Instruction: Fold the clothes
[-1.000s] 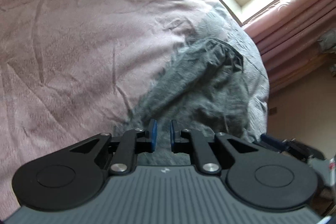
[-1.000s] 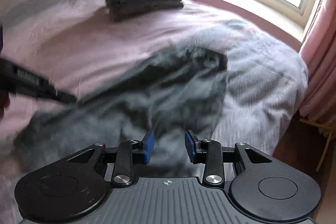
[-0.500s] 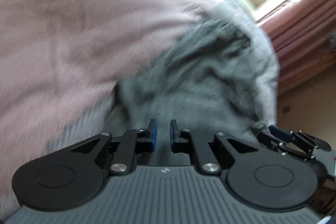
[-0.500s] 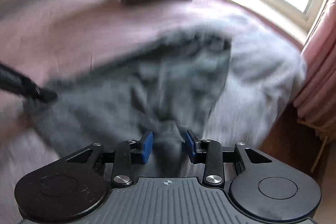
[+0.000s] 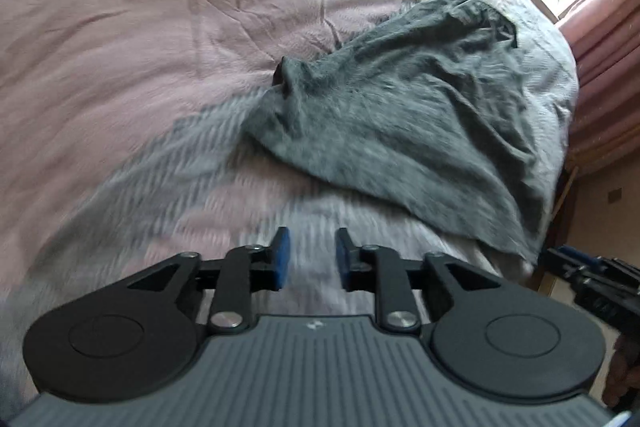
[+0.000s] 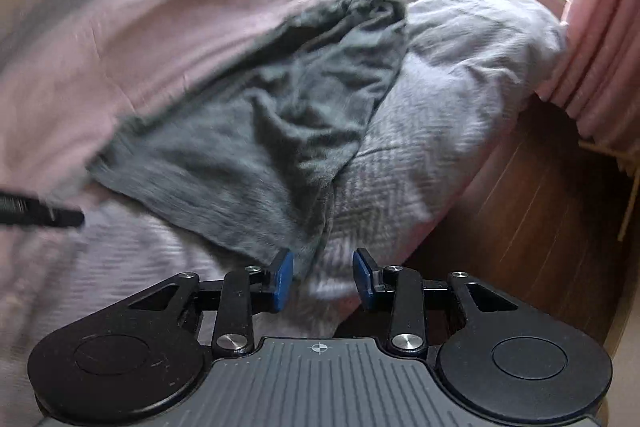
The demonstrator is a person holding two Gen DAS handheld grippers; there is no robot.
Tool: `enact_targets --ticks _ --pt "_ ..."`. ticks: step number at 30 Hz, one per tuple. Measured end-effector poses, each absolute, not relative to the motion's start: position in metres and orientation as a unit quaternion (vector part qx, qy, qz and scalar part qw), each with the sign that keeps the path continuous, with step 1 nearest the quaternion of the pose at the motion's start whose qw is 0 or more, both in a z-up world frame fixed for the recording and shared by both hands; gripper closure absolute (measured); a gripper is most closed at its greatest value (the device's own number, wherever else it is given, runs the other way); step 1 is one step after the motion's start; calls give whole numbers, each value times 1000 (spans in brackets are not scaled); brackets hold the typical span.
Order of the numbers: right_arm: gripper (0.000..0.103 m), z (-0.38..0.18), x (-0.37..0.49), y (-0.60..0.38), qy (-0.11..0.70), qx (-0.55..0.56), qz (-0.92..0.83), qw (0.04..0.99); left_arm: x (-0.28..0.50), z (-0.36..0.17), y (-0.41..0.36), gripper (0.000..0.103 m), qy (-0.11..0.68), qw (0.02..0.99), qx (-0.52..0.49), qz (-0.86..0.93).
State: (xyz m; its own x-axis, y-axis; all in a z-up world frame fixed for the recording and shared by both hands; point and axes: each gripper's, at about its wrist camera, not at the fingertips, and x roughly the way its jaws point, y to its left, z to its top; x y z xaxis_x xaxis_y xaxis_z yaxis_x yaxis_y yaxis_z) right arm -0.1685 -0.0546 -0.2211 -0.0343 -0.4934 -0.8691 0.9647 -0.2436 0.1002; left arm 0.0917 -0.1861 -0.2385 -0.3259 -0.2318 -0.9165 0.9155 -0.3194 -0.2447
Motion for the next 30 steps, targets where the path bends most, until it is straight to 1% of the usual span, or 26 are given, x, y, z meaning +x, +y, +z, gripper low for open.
enact_targets --ticks 1,2,3,6,10,13,14,15,16,23,30 --pt "35 -208 -166 -46 268 430 -665 549 93 -228 -176 76 410 415 416 -698" --pt "31 -196 -163 -37 260 434 -666 549 94 -218 -166 75 404 420 420 -695" --pt "31 -183 -161 -28 251 438 -666 549 96 -205 -156 73 398 425 424 -694" --pt "31 -151 -147 -5 243 442 -667 548 96 -170 -133 63 382 435 429 -693" --pt "30 -121 -133 19 233 459 -668 537 94 -126 -105 57 356 443 429 -702" --pt "28 -101 -123 32 237 453 -671 537 93 -95 -86 55 330 449 428 -712" --pt "26 -96 -121 36 237 449 -673 538 93 -87 -80 54 321 449 428 -716" --pt "20 -91 -119 39 237 445 -675 539 92 -80 -74 53 313 449 428 -720" --pt "18 -85 -117 43 237 441 -677 539 92 -73 -69 53 304 448 427 -724" --pt "18 -60 -109 65 229 428 -684 545 91 -44 -43 52 284 446 414 -741" --pt "18 -47 -107 75 223 423 -683 552 89 -33 -30 51 274 445 404 -751"
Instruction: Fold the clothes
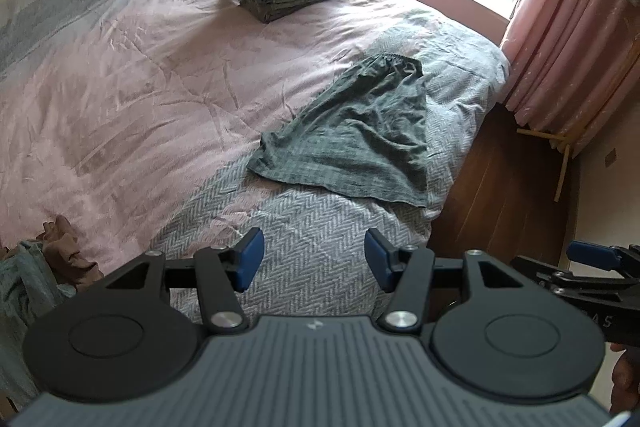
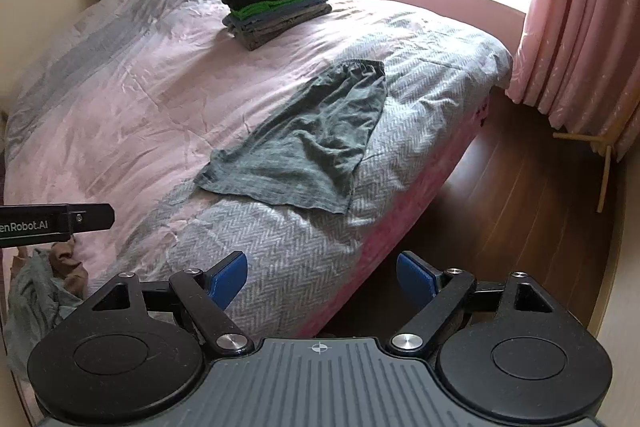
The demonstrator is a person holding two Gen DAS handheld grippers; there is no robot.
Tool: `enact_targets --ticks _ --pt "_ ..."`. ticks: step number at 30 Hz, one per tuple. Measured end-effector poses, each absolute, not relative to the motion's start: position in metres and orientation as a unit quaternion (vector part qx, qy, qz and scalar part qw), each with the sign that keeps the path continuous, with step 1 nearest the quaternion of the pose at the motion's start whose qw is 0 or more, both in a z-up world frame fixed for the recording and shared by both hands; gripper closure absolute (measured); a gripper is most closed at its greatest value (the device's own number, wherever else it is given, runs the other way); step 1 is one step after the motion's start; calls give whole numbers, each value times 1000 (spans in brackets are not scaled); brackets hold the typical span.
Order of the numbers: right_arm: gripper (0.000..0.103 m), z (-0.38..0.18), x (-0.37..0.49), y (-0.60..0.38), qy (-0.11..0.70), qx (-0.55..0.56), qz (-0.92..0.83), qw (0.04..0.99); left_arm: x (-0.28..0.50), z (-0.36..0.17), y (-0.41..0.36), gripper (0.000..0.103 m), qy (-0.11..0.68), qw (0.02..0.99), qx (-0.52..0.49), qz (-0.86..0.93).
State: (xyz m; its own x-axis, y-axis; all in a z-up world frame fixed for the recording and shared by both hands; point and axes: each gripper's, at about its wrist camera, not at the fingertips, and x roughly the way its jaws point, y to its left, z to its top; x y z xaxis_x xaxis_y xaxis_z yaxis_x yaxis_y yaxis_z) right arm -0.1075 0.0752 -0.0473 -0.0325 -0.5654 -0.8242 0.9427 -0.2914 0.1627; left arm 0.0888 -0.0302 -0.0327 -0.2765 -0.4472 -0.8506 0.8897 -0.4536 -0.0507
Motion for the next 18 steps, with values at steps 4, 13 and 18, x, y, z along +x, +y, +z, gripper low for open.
enact_targets --ticks 4,13,18 --pt "18 -43 -107 77 225 417 -683 556 88 -30 -26 51 274 444 402 -753" --pt "18 -40 -108 81 228 418 -679 558 85 -30 -20 50 274 441 402 -754" --pt "18 -40 -109 81 230 418 -678 559 84 -32 -19 49 276 438 401 -756"
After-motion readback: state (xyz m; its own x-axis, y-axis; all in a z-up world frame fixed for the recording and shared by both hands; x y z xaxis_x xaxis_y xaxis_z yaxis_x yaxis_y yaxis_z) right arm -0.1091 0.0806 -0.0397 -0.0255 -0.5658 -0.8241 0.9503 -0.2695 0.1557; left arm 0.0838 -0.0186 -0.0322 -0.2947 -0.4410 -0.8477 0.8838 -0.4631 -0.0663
